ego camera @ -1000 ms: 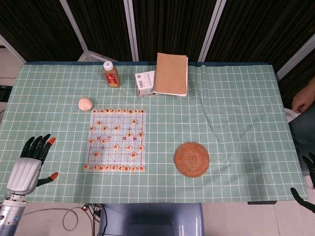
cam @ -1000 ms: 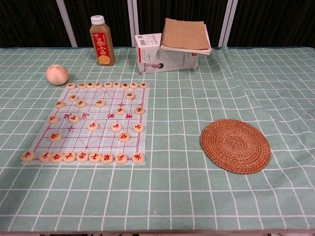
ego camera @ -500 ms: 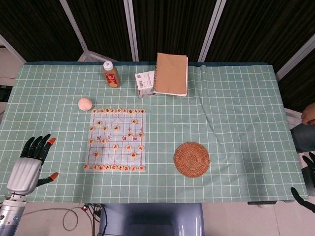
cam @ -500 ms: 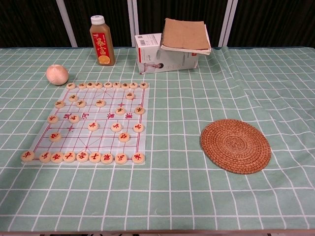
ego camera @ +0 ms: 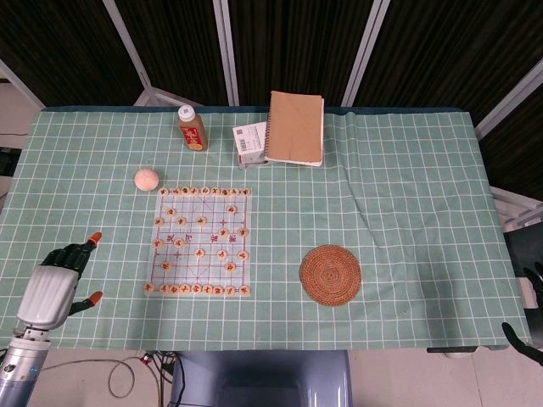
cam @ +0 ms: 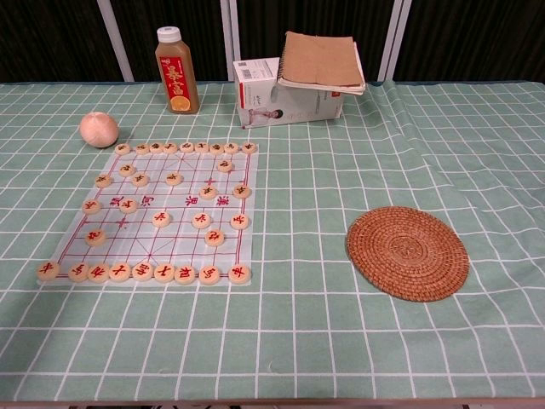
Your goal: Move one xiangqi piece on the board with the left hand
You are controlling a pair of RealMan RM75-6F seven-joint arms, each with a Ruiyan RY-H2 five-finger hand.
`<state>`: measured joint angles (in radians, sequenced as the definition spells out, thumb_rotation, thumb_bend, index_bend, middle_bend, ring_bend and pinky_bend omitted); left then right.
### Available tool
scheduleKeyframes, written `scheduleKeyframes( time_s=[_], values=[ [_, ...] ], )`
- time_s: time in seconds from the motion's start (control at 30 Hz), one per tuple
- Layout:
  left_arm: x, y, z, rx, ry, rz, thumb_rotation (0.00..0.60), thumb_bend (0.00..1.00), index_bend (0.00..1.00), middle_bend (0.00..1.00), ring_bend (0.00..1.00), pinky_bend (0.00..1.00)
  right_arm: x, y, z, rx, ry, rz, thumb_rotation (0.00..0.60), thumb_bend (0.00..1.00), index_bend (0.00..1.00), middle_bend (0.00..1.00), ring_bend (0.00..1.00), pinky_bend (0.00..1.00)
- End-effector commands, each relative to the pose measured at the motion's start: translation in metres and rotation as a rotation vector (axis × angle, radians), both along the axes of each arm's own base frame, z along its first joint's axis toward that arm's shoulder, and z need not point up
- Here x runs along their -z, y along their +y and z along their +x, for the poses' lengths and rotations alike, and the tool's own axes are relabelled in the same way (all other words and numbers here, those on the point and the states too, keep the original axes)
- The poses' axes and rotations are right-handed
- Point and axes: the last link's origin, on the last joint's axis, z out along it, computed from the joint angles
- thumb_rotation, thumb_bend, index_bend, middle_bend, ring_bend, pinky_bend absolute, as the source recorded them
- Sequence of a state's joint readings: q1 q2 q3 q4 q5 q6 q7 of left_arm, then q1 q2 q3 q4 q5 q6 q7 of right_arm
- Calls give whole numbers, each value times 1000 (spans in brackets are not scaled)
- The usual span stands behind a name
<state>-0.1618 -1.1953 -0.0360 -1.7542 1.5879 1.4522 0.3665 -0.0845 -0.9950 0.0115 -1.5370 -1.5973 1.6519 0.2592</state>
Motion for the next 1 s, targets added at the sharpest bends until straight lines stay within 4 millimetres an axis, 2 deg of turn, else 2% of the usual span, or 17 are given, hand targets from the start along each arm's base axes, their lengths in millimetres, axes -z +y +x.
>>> scheduleKeyframes(
  time_s=[0.03,0.13,0.27,0.43,0.6,1.0],
  values=[
    [12,16,13,8,6,-43,600,86,162,798,735,775,0,0,0,2,-5,2,600,353,0,0,0,0],
    [23,31,24,-6,20,-85,600,94,214,907,834,856,0,0,0,5,-10,4,600,352,0,0,0,0],
    [39,52,39,-36,20,-149,600,111,301,992,919,927,0,-1,-1,8,-16,7,600,353,0,0,0,0],
    [57,79,55,-68,52,-209,600,125,371,1000,966,964,-1,-2,-2,16,-29,10,600,354,0,0,0,0],
    [77,99,69,-92,98,-251,600,154,386,1000,979,972,-1,-2,-2,19,-40,13,600,353,0,0,0,0],
    [119,127,80,-159,186,-277,600,179,417,1000,983,973,-2,-4,-2,26,-66,18,600,353,0,0,0,0]
  ],
)
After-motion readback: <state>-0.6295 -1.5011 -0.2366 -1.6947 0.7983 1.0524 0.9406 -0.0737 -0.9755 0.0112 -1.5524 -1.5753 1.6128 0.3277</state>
